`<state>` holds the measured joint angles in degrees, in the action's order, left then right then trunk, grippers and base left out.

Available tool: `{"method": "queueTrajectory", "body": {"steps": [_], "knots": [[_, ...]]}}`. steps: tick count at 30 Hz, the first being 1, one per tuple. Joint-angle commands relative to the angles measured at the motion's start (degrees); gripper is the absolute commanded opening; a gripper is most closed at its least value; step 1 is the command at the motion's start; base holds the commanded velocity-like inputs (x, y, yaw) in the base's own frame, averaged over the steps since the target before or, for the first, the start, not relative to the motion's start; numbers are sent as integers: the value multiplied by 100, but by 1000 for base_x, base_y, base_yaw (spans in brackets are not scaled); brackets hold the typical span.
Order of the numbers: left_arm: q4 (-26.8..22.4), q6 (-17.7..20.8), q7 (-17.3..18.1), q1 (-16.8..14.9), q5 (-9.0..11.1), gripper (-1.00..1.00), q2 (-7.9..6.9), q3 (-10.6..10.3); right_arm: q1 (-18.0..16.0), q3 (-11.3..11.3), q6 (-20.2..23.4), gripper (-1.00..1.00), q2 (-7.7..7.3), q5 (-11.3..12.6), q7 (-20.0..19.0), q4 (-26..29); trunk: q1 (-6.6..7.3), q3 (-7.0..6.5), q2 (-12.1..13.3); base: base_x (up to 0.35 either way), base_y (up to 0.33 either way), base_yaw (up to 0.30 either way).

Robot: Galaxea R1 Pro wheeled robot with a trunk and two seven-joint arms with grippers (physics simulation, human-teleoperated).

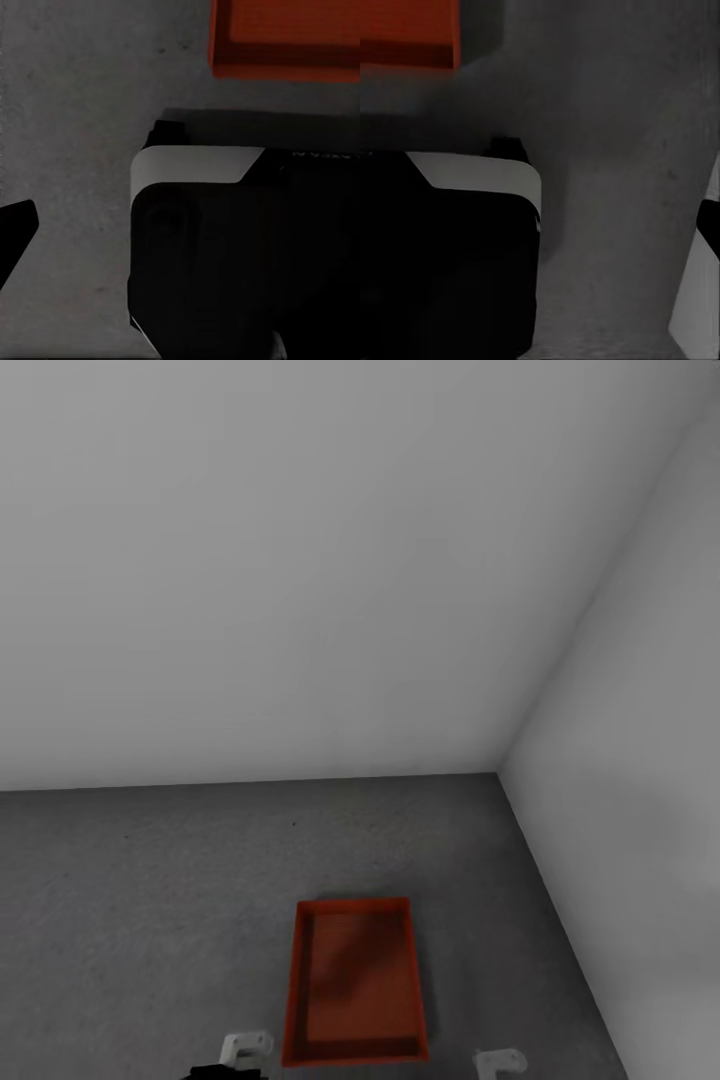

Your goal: Move the two storage containers from the living room to the garage. In the garage, place one container on the floor and stack the other container on top of it (either order is fine).

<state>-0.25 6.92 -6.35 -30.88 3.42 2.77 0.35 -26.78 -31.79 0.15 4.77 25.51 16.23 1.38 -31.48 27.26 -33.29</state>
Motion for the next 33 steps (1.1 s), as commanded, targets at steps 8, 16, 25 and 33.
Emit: {"method": "queueTrajectory", "body": {"steps": [8,16,25,33], "knots": [[6,45,-30,87,36,100,-69,0,157,-47,11,100,-2,91,21,-146,-2,5,-6,0,0,0],[8,35,-72,65,36,100,-74,0,164,-44,25,100,-3,118,27,-254,-2,5,-6,0,0,0],[5,13,-70,485,34,100,-80,0,813,-42,-245,100,-8,108,-243,-322,-2,-5,-6,0,0,0],[7,-281,-70,894,36,100,-83,0,880,-38,-377,100,-11,120,-297,-323,-2,-70,-6,0,0,0]]}}
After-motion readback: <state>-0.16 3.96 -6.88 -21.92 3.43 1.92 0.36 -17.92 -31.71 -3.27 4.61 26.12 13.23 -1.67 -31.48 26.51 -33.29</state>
